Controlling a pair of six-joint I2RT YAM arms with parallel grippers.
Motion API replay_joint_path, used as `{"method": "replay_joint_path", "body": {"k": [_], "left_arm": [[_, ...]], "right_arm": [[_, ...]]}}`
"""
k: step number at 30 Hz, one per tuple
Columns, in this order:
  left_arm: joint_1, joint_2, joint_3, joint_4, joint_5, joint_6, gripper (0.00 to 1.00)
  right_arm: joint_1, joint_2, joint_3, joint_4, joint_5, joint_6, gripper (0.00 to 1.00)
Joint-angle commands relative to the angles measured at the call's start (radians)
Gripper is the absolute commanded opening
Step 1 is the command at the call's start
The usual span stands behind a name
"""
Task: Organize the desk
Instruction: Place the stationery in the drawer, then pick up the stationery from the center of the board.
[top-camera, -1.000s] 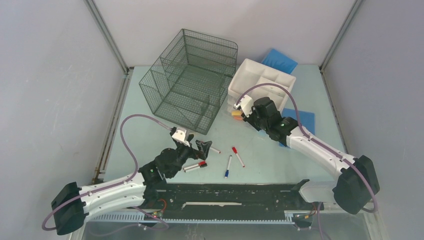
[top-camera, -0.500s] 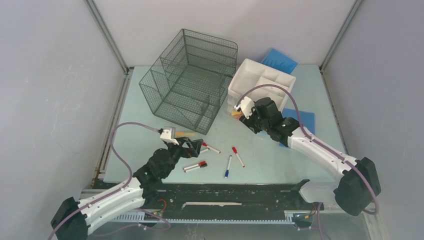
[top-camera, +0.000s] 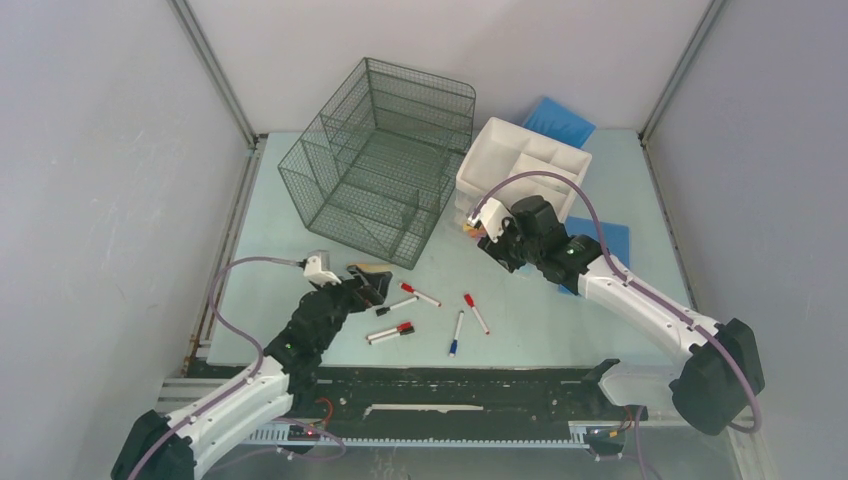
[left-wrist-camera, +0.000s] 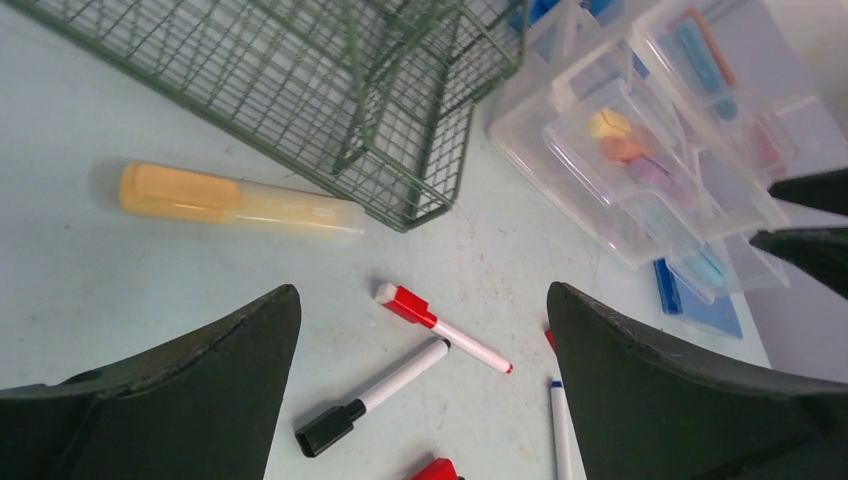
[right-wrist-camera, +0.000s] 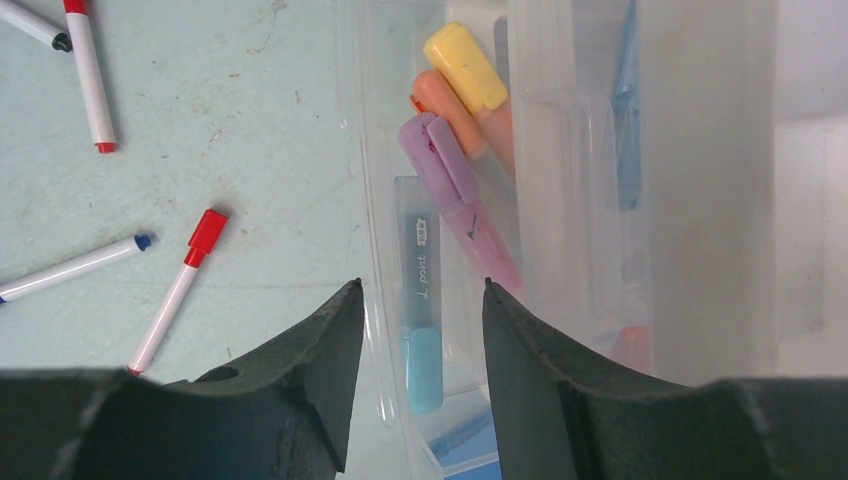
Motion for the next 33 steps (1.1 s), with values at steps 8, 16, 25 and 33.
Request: {"method": "replay_joint_path", "body": {"k": [8,16,25,33], "left_arm": [[0.144,0.110,0.074,-0.104,0.065,-0.236,0.99],[0.149,0.137,0.169,-0.312,-0.126,-0.389,0.83],[0.155,0.327,0.331,-0.466,-0.153,-0.420,0.62],[0.164,0.488,0.421,-0.455,-0.143,-0.451,0.56]], "right_arm": [[0.002,-0.037,0.045,-0.006,-0.028,-0.014,0.55],[0.004,-0.037,0.044,-0.007,-0.036,-0.014,0.55],[0.002,-0.048,0.045,-0.008,-0.035,-0.016,0.55],[0.003,-0.051,0.045,-0.010,-0.044,-0.018,0.55]]}}
